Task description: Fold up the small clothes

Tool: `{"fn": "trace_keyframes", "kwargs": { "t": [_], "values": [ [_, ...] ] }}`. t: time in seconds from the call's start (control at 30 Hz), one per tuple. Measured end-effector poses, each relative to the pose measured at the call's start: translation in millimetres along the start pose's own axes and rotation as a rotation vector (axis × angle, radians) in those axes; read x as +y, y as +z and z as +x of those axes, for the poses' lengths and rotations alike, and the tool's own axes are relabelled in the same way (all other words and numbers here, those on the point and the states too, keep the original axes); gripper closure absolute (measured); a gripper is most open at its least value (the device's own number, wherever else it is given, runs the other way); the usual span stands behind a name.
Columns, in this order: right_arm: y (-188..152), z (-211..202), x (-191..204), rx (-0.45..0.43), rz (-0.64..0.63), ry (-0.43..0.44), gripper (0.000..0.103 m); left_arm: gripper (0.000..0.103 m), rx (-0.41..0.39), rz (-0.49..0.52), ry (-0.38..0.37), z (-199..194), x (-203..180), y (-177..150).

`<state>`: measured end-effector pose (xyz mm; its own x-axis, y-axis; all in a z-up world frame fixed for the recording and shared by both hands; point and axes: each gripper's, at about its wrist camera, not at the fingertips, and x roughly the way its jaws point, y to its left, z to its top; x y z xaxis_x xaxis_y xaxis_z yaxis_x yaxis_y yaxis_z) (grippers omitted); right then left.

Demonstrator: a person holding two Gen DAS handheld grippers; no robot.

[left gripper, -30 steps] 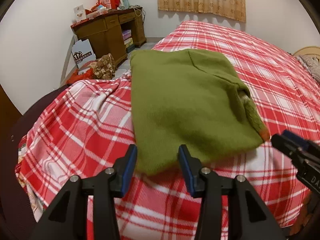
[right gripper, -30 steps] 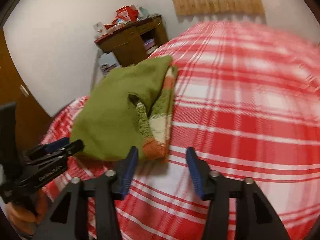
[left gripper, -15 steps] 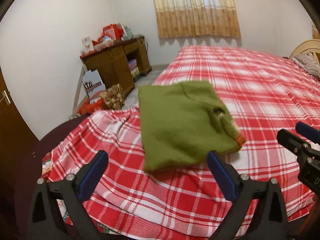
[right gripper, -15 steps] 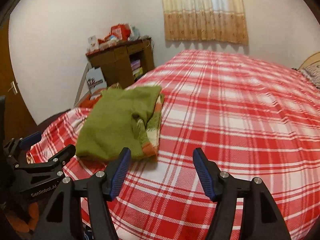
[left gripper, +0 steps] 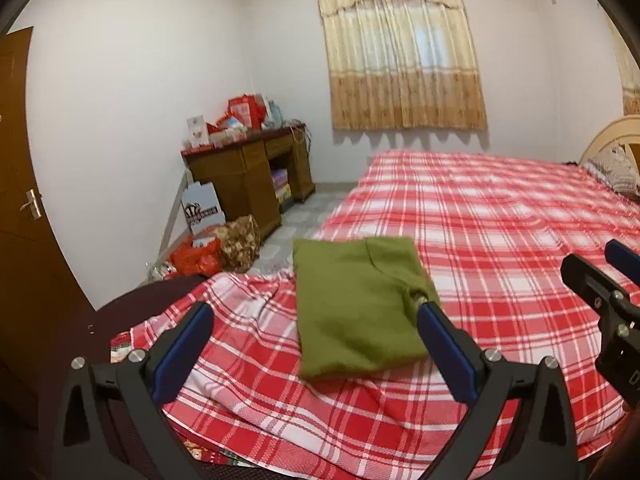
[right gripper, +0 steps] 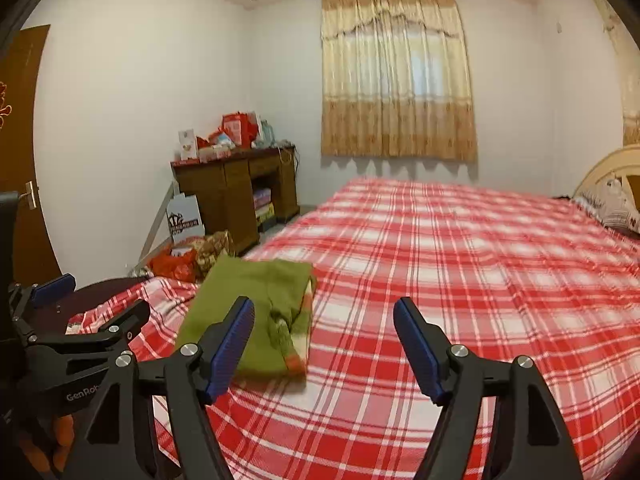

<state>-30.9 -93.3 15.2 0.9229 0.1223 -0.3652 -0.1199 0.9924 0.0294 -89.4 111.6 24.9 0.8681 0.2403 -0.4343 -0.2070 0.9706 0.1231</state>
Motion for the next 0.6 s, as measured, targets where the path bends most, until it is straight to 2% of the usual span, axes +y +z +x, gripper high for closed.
{"fn": "trace_keyframes", "kwargs": {
  "t": [0.23,0.6],
  "values": [
    [9.8,-22.5,10.0,-0.099,-0.029,-0.023,0.027,0.0,-0.071,0.006,0.041,-15.3,1.4,6.3],
    [8.9,-36.4,8.0,-0.152,-0.009,-0.039,0.024,0.0,-0.122,0.009,0.061,-27.0,-1.9,5.4]
  ]
}}
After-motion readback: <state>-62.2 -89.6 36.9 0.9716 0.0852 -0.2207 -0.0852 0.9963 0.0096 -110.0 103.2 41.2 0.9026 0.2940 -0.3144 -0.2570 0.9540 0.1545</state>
